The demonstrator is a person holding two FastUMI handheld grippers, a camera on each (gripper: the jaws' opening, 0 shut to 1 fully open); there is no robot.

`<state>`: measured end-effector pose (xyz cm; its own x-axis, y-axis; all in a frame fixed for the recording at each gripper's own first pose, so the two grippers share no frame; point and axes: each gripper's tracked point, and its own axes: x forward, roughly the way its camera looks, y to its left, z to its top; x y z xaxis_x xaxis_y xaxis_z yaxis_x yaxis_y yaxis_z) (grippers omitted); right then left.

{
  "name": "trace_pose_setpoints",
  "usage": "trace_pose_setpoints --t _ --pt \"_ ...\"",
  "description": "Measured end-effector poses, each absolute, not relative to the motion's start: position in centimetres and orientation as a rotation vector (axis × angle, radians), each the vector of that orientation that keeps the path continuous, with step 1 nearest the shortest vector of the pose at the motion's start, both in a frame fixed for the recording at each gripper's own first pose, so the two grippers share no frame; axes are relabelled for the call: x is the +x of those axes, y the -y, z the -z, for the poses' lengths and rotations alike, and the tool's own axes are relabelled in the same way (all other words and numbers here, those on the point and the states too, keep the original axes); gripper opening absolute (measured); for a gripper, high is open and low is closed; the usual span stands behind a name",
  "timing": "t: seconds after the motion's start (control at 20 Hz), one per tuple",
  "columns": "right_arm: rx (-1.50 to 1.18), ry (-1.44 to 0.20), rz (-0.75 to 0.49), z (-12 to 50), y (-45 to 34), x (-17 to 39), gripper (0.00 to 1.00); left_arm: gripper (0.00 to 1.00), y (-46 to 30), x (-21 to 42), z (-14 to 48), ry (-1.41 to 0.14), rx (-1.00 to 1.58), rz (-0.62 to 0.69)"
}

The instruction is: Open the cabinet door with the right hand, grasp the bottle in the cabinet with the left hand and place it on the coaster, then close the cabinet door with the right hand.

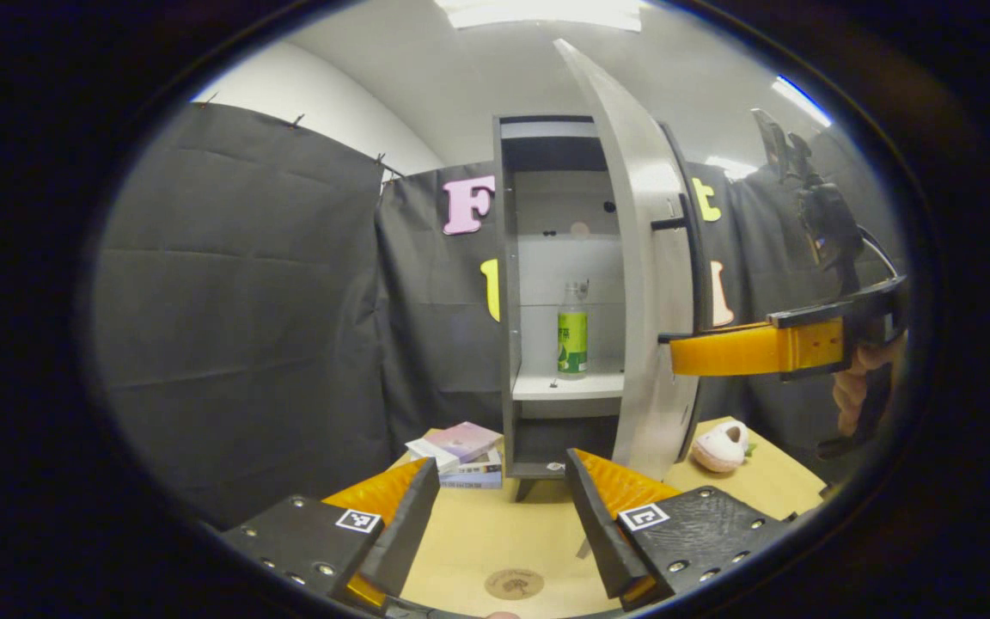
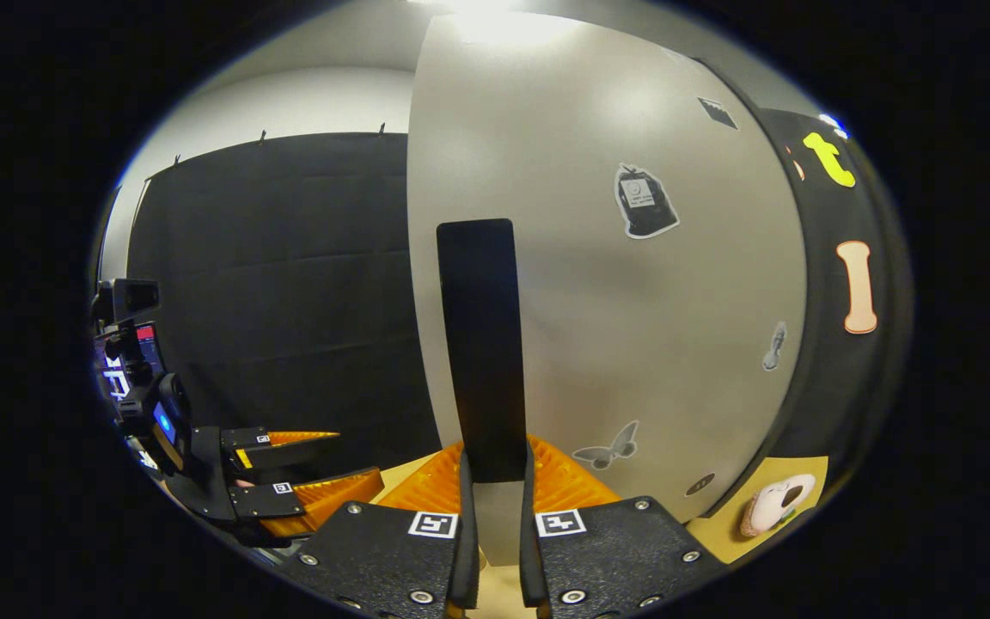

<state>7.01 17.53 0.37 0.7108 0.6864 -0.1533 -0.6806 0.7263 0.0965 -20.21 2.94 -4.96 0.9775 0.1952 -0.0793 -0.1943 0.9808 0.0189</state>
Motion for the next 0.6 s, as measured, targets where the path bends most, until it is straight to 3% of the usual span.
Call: trace_pose_setpoints --t 0.1,0.3,0.35,0.6 --pt "0.044 -0.181 -0.731 -0.3 -16.8 6.7 0.19 0.89 -1.3 -20.4 4.4 -0.079 0.016 -0.180" --pt "0.053 -0.165 -0.660 -0.3 -15.4 6.5 0.19 0.84 2.3 -20.1 3.4 -0.075 0.046 -0.132" --pt "0.055 -0.163 -0.647 -0.3 -15.0 6.4 0.19 0.89 3.2 -20.0 3.2 -0.074 0.053 -0.123" --pt "0.046 -0.149 -0.592 -0.3 -13.4 5.9 0.24 0.89 7.0 -19.3 2.1 -0.049 0.049 -0.082"
